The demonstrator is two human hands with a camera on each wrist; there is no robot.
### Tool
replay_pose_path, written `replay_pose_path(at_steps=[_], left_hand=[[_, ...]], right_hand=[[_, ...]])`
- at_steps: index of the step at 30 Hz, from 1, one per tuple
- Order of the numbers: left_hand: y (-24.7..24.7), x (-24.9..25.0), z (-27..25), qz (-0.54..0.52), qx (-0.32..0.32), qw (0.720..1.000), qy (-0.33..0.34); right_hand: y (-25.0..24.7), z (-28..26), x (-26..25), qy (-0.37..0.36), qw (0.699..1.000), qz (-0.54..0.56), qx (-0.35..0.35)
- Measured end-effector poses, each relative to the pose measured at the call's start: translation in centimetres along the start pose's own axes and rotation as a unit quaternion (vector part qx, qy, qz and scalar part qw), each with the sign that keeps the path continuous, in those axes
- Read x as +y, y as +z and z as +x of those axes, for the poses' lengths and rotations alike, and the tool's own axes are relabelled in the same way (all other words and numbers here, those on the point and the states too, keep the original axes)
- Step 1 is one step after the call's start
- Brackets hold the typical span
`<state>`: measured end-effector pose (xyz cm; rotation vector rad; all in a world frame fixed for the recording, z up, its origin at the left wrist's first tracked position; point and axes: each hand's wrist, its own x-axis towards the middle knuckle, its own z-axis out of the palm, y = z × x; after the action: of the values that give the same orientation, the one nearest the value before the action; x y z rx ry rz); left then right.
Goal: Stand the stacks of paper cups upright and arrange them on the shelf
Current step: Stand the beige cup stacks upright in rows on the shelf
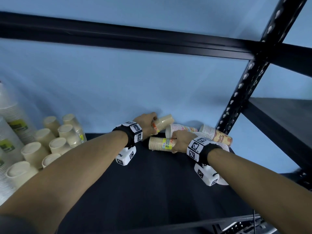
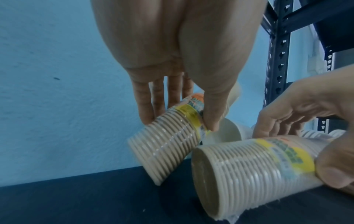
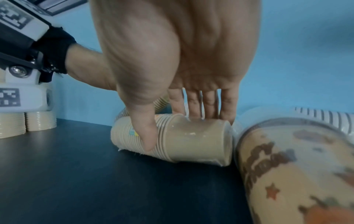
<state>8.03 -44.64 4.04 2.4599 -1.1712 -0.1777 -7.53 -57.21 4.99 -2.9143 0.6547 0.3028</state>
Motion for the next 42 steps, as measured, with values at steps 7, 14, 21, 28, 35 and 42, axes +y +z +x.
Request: replay_pose_path(at_steps=[7,14,21,28,35,42], left_hand=[[-2.2,0.1,-1.8,-0.052,0.027,0.998,-0.025],[-2.3,-0.4,-4.4,-0.134,0.047,0.986,-0.086],[-1.0,-0.3,-6.0,-0.164,0.037,0.980,-0.106],[-1.1,-0.3,-6.8,-0.181,0.045,0.977,-0.107],[-4.6,0.3,-5.9,-0.191,0.070,0.975,-0.085],[-5.6,1.1,-5.6,-0.152,0.073,0.984,-0.058]], right_hand=[[-2.9,-0.9,-1.0,0.001,0.999,0.005,0.039],[-4.8,-1.3,-3.1,-0.016,0.995,0.062,0.076],[-5.4,-1.0,-5.0,-0.052,0.989,0.098,0.094],[-5.9,-0.5,-6.8,-0.050,0.987,0.104,0.114],[-6.9,-0.7,-7.0,-0.039,0.982,0.095,0.160],[-7.0,-0.3,-7.6,-0.031,0.987,0.087,0.135]])
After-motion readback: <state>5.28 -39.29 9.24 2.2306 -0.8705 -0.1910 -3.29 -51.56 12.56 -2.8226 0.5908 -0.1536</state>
